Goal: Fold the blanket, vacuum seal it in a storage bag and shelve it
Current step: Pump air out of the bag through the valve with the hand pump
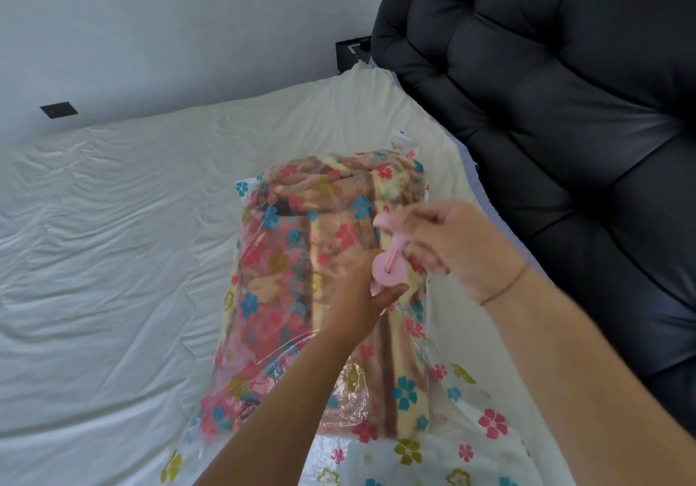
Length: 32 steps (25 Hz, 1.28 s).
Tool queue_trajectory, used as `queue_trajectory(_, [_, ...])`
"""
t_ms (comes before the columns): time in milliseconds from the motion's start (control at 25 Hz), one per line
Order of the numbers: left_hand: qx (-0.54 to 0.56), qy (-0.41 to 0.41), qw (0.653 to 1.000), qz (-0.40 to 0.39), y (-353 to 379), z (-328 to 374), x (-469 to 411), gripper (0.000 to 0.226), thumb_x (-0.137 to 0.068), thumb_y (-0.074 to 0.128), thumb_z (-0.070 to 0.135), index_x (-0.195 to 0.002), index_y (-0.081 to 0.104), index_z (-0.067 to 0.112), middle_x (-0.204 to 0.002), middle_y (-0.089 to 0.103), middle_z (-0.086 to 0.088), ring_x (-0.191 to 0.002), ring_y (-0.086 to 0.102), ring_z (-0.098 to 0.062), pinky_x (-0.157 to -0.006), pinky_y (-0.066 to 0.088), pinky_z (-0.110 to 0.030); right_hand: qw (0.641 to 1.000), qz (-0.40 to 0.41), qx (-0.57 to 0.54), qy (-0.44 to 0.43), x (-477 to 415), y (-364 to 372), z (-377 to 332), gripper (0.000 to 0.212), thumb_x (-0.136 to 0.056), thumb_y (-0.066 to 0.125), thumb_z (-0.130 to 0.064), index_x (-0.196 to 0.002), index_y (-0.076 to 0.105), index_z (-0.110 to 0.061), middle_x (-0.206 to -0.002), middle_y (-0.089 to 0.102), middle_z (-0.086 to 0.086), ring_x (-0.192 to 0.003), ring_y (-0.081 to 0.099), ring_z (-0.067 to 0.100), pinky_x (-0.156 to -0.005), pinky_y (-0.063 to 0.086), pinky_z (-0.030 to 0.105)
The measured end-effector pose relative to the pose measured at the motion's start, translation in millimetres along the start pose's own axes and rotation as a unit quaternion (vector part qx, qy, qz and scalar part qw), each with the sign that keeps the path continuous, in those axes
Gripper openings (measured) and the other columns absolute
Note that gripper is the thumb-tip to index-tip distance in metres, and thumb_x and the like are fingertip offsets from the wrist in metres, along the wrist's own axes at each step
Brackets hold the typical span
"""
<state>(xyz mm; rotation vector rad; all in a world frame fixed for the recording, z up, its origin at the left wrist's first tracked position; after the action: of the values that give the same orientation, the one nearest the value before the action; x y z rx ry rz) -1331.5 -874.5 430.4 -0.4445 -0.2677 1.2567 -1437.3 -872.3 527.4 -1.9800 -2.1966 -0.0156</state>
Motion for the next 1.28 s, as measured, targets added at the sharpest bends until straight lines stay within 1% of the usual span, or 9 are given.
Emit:
queue_trajectory(160, [-0.036, 0.003, 0.999, -0.005, -1, 10, 2, 0.026, -0.081, 0.073, 0.024, -0.099, 0.054, 0.027, -0.085, 0.056, 0.022, -0.077, 0.053, 0.007, -0.068, 0.040, -0.009, 0.998, 0.003, 0.040, 0.044, 6, 15, 30, 0.023, -0.089, 0.065, -0.026, -0.094, 0.071, -0.004, -0.038, 0.043, -0.008, -0.036, 0.031, 0.007, -0.047, 0.032, 0.023])
queue_trajectory(240, [-0.040, 0.010, 0.999, 0.002, -2, 9, 9, 0.026, -0.080, 0.073, 0.026, -0.096, 0.053, 0.032, -0.084, 0.056, 0.023, -0.077, 0.052, 0.010, -0.066, 0.038, -0.010, 0.997, -0.032, 0.042, 0.064, 10, 23, 36, 0.026, -0.086, 0.067, -0.029, -0.094, 0.071, -0.004, -0.038, 0.041, -0.007, -0.034, 0.030, 0.006, -0.048, 0.032, 0.024])
queue_trajectory(400, [-0.016, 0.003, 1.000, 0.011, -5, 10, 5, 0.032, -0.080, 0.074, 0.030, -0.103, 0.053, 0.033, -0.096, 0.065, 0.009, -0.090, 0.060, -0.012, -0.078, 0.046, -0.025, 0.999, -0.005, -0.040, -0.012, 12, -10, -7, 0.037, -0.080, 0.065, -0.031, -0.094, 0.072, 0.002, -0.045, 0.033, 0.005, -0.037, 0.023, 0.010, -0.038, 0.024, 0.017])
queue_trajectory(520, [-0.022, 0.005, 1.000, 0.004, 1, 15, 7, 0.032, -0.078, 0.076, 0.028, -0.105, 0.057, 0.028, -0.090, 0.061, 0.021, -0.082, 0.057, 0.004, -0.069, 0.040, -0.007, 0.999, 0.011, 0.005, 0.033, 22, 10, 23, 0.032, -0.077, 0.069, -0.037, -0.084, 0.074, -0.006, -0.040, 0.037, -0.003, -0.036, 0.027, 0.008, -0.048, 0.031, 0.025])
queue_trajectory(600, [-0.040, 0.016, 0.999, 0.013, 0, 14, 10, 0.029, -0.078, 0.075, 0.030, -0.097, 0.054, 0.035, -0.086, 0.056, 0.026, -0.078, 0.053, 0.011, -0.067, 0.038, -0.005, 0.999, -0.017, 0.021, 0.039, 22, 16, 21, 0.031, -0.078, 0.068, -0.037, -0.086, 0.073, -0.007, -0.038, 0.039, -0.005, -0.036, 0.029, 0.008, -0.051, 0.035, 0.026])
queue_trajectory(760, [-0.019, -0.008, 1.000, 0.022, -3, 5, 5, 0.033, -0.078, 0.076, 0.029, -0.106, 0.059, 0.024, -0.094, 0.066, 0.007, -0.088, 0.060, -0.014, -0.077, 0.047, -0.028, 0.998, -0.007, -0.037, -0.054, 28, -13, -34, 0.041, -0.075, 0.065, -0.035, -0.093, 0.073, 0.000, -0.044, 0.036, 0.007, -0.037, 0.026, 0.014, -0.042, 0.031, 0.015])
queue_trajectory(920, [-0.044, 0.020, 0.999, 0.022, 3, 12, 6, 0.033, -0.077, 0.076, 0.030, -0.105, 0.061, 0.022, -0.093, 0.064, 0.013, -0.085, 0.059, -0.006, -0.070, 0.042, -0.014, 0.997, -0.012, 0.070, 0.037, 24, 11, 24, 0.043, -0.082, 0.066, -0.039, -0.098, 0.071, 0.000, -0.041, 0.044, -0.002, -0.038, 0.034, 0.012, -0.049, 0.037, 0.025])
queue_trajectory(1120, [-0.026, -0.041, 0.999, 0.012, 0, -23, 4, 0.034, -0.079, 0.075, 0.028, -0.097, 0.051, 0.044, -0.097, 0.066, 0.010, -0.092, 0.062, -0.013, -0.085, 0.051, -0.035, 0.997, -0.049, -0.013, -0.061, 23, -4, -39, 0.032, -0.081, 0.065, -0.033, -0.095, 0.074, -0.006, -0.041, 0.040, 0.002, -0.036, 0.028, 0.012, -0.042, 0.030, 0.020])
queue_trajectory(1280, [-0.040, -0.048, 0.998, 0.002, 14, -32, 2, 0.043, -0.074, 0.072, 0.041, -0.112, 0.058, 0.028, -0.101, 0.068, 0.009, -0.093, 0.064, -0.014, -0.084, 0.051, -0.043, 0.995, -0.023, 0.096, 0.025, 14, 20, 24, 0.033, -0.089, 0.064, -0.033, -0.091, 0.071, -0.001, -0.044, 0.049, 0.003, -0.035, 0.034, 0.008, -0.052, 0.039, 0.022])
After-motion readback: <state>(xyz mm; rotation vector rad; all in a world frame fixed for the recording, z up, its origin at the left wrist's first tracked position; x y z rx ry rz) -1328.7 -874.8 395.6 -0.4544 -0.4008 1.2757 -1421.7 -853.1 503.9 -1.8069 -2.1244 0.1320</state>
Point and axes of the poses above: each hand's wrist, its own x-axis away from the middle knuckle, its own y-axis out of the palm, z = x × y, the point moved 10 cm from there along -x, towards the middle knuckle
